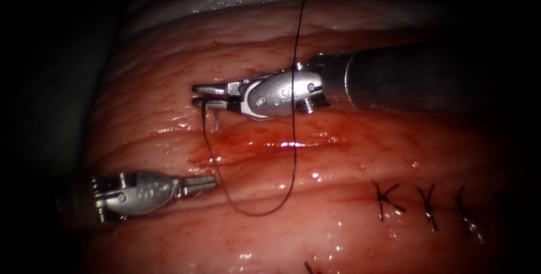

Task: Wound Closure
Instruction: Throw the needle through the top of the incision with the right needle driver.

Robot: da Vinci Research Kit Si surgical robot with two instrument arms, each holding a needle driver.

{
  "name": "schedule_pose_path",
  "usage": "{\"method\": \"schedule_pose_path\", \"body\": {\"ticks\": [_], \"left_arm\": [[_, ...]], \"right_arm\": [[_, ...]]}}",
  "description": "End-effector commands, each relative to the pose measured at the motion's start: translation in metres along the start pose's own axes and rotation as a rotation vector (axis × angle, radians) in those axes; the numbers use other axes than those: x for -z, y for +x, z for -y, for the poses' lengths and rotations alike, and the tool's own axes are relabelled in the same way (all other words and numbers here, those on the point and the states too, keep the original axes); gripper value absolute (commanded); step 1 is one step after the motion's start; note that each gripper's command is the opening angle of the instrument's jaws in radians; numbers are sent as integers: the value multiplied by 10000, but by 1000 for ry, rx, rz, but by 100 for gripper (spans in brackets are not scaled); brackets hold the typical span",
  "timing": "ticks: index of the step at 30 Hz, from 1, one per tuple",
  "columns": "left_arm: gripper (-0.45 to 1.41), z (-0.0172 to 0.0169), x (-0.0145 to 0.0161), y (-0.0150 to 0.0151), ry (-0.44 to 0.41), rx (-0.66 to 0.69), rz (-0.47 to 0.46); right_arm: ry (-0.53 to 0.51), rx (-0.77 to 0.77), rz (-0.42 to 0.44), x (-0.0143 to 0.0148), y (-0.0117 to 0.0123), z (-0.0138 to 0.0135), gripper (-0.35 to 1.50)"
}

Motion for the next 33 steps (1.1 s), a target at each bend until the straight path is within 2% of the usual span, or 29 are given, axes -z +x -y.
{"method": "schedule_pose_path", "body": {"ticks": [1,15,26,33], "left_arm": [[-45,-1,-7,-3,2,-2,-1],[-45,1,-10,-15,10,-10,1],[-45,0,-6,-16,9,-12,1],[-45,0,-6,-16,9,-12,1]], "right_arm": [[-5,-12,8,-3,-7,9,-35],[36,-246,72,3,-30,53,-35],[84,-264,180,5,-38,69,-35],[103,-252,215,18,-32,60,-35]]}}
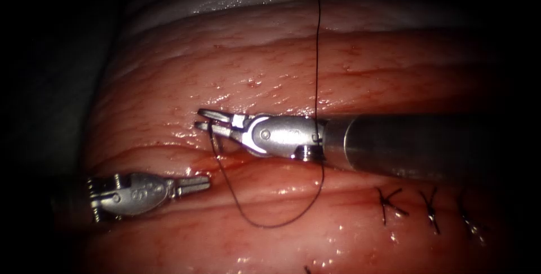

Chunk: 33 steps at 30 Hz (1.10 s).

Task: Wound Closure
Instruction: Throw the needle through the top of the incision with the right needle driver.

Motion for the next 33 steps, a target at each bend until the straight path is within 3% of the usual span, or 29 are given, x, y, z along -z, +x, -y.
{"method": "schedule_pose_path", "body": {"ticks": [1,16,33], "left_arm": [[-45,-1,-8,-2,-1,0,0],[-45,-1,-7,-2,-1,0,0],[-45,0,-6,-3,-1,0,0]], "right_arm": [[15,30,12,-6,0,-2,-35],[151,233,65,-1,5,3,-35],[172,252,97,9,-10,16,-35]]}}
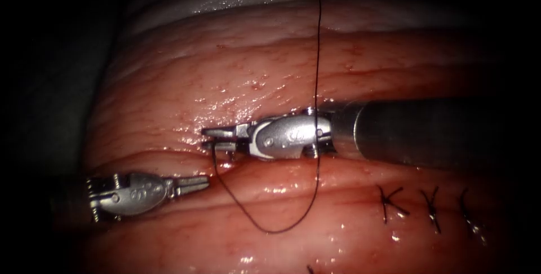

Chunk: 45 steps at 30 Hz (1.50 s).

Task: Wound Closure
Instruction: Throw the needle through the top of the incision with the right needle driver.

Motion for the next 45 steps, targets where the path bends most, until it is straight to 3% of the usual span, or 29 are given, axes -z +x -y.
{"method": "schedule_pose_path", "body": {"ticks": [1,19,26,29,32,33,37,45], "left_arm": [[-45,-1,-8,-2,-1,0,-1],[-45,-1,-4,-4,-3,-1,0],[-45,0,-4,-5,-3,-1,0],[-45,-1,-4,-4,-2,-1,0],[-45,-5,-9,-2,7,1,3],[-45,-5,-9,-2,7,1,3],[-45,-9,-11,1,11,3,4],[-45,-15,-20,7,7,8,-3]], "right_arm": [[-6,-25,5,-9,-6,2,-35],[78,-223,97,-13,-33,47,-35],[97,-256,111,-11,-34,49,-35],[47,-272,65,-11,-30,38,-35],[-91,-341,-33,-12,-8,-5,-35],[-91,-341,-33,-12,-8,-5,-35],[-199,-364,-103,-11,15,-59,-35],[-245,-397,-176,-7,20,-91,-35]]}}
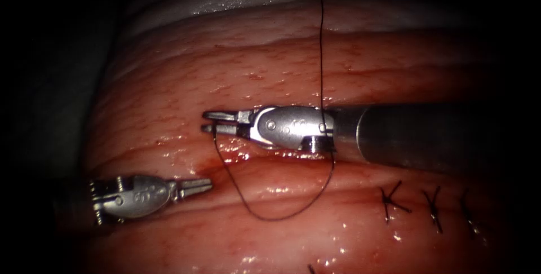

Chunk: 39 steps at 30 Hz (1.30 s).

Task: Wound Closure
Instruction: Throw the needle through the top of the incision with the right needle driver.

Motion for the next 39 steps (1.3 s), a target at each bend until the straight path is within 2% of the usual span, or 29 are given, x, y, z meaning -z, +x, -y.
{"method": "schedule_pose_path", "body": {"ticks": [1,7,11,12,18,19,21,23,28,32,33,39], "left_arm": [[-45,-2,-8,-2,-2,0,-1],[-45,-10,-21,-4,-8,-2,-17],[-45,-9,-21,-5,-9,-3,-17],[-45,-8,-20,-6,-10,-4,-18],[-45,-8,-19,-8,-11,-5,-18],[-45,-7,-18,-8,-12,-6,-18],[-45,-7,-18,-9,-13,-6,-18],[-45,-6,-18,-9,-13,-6,-19],[-45,-4,-16,-12,-16,-7,-19],[-45,-3,-17,-12,-16,-7,-19],[-45,-3,-17,-13,-16,-7,-19],[-45,-2,-16,-14,-17,-8,-19]], "right_arm": [[-2,-8,-6,-8,-2,-3,-35],[-12,-179,-2,-10,7,-17,-35],[-20,-228,3,-11,7,-20,-35],[-21,-300,8,-13,6,-23,-35],[10,-478,103,-16,2,-22,-35],[17,-545,134,-15,1,-21,-35],[19,-573,146,-15,0,-20,-35],[44,-689,168,-16,-1,-19,-35],[135,-1033,209,-17,-1,1,-35],[142,-1105,219,-16,3,10,-35],[156,-1170,211,-15,9,18,-35],[217,-1254,213,-13,20,36,-35]]}}
